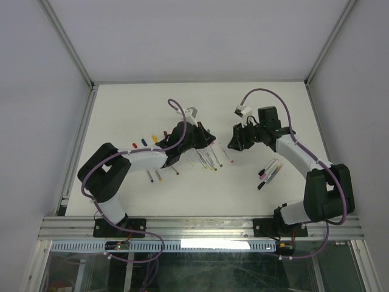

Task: Open the pen caps
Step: Place the pen cap at the center of the board, then move the pen cap to the center of the board.

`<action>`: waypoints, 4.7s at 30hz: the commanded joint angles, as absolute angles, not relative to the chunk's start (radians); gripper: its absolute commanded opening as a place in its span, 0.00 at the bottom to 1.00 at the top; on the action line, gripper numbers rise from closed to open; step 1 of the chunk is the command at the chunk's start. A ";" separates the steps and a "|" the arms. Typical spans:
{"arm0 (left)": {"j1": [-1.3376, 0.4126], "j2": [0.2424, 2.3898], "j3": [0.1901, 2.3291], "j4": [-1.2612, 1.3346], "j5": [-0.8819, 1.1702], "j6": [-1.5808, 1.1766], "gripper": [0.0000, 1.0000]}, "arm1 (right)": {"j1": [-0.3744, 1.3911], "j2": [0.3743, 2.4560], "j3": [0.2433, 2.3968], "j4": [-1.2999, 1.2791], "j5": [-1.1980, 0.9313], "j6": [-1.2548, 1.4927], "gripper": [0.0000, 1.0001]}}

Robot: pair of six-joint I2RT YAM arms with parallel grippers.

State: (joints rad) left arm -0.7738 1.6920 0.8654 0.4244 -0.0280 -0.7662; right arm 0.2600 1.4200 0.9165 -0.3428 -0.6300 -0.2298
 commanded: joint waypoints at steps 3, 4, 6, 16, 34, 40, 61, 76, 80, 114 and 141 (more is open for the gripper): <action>-0.784 1.806 1.084 0.257 -0.112 -0.733 0.00 | 0.231 1.361 0.965 -0.325 -0.626 -0.242 0.42; -0.784 1.838 1.119 0.232 -0.118 -0.733 0.00 | 0.227 1.359 0.964 -0.324 -0.625 -0.240 0.42; -0.784 1.884 1.187 0.173 -0.121 -0.724 0.00 | 0.221 1.358 0.963 -0.320 -0.624 -0.237 0.42; -0.784 2.076 1.450 -0.028 -0.194 -0.667 0.00 | 0.200 1.351 0.959 -0.315 -0.629 -0.230 0.41; -0.781 2.232 1.651 -0.157 -0.287 -0.591 0.13 | 0.190 1.356 0.957 -0.313 -0.639 -0.229 0.42; -0.775 2.238 1.670 -0.173 -0.292 -0.580 0.19 | 0.183 1.353 0.956 -0.310 -0.647 -0.226 0.41; -0.772 1.746 1.374 0.017 -0.228 -0.405 0.39 | 0.096 1.252 0.960 -0.378 -0.835 -0.357 0.42; -0.746 0.959 0.469 0.503 -0.023 -0.408 0.99 | -0.045 1.295 1.121 -0.842 -0.966 -0.941 0.46; -0.740 0.811 0.334 0.536 -0.001 -0.451 0.99 | -0.148 1.430 1.265 -1.152 -0.969 -1.336 0.46; -0.740 0.696 0.201 0.556 -0.006 -0.507 0.99 | 0.129 2.180 1.793 -0.710 -0.272 -0.482 0.43; -0.740 0.680 0.195 0.552 0.001 -0.523 0.99 | 0.348 2.116 1.676 -0.731 -0.315 -0.451 0.03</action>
